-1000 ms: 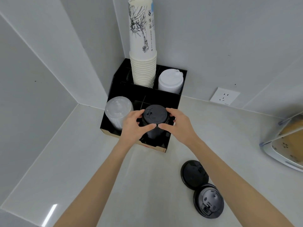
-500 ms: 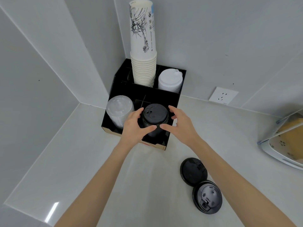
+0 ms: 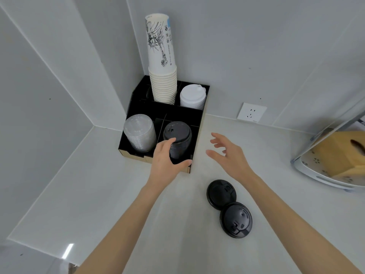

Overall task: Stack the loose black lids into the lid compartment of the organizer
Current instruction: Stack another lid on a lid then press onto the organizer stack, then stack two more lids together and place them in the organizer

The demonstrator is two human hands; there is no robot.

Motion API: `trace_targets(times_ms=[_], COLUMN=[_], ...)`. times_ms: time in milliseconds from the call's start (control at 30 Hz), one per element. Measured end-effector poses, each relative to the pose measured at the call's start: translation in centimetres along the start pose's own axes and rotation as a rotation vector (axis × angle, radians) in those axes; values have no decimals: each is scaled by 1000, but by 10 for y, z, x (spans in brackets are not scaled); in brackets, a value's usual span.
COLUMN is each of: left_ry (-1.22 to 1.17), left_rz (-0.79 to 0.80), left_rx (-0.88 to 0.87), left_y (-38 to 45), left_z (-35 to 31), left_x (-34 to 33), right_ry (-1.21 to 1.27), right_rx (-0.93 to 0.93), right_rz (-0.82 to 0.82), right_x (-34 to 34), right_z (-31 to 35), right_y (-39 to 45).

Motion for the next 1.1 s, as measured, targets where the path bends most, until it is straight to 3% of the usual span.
trace_targets(times_ms=[333,633,833,1100], left_ry=[-55,58,59,45], left_rz=[285,494,433,368], left_rx=[-26,-50,-34,-44], left_y=[-78,-133,-146,-140], left_z=[-10,-10,-9,-10], left_x=[-87,-151,-159,-152], right_ry=[-64,-50,-87,-151], right_rx=[-172,-370,-349,-271], right_rz=[-3,66,141,115], right_x=[30,29,12,15], right_z=[-70,-128,-141,-134], right_y=[-84,-154,-168,-161])
Point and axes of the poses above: each hand's wrist, its own y-axis towards the middle knuckle, its own x-axis out of the back of the hand, z = x × y, the point moved 9 cm from there along y, towards the middle knuckle, and after that the axes turned 6 degrees about y, right-handed, at the moved point
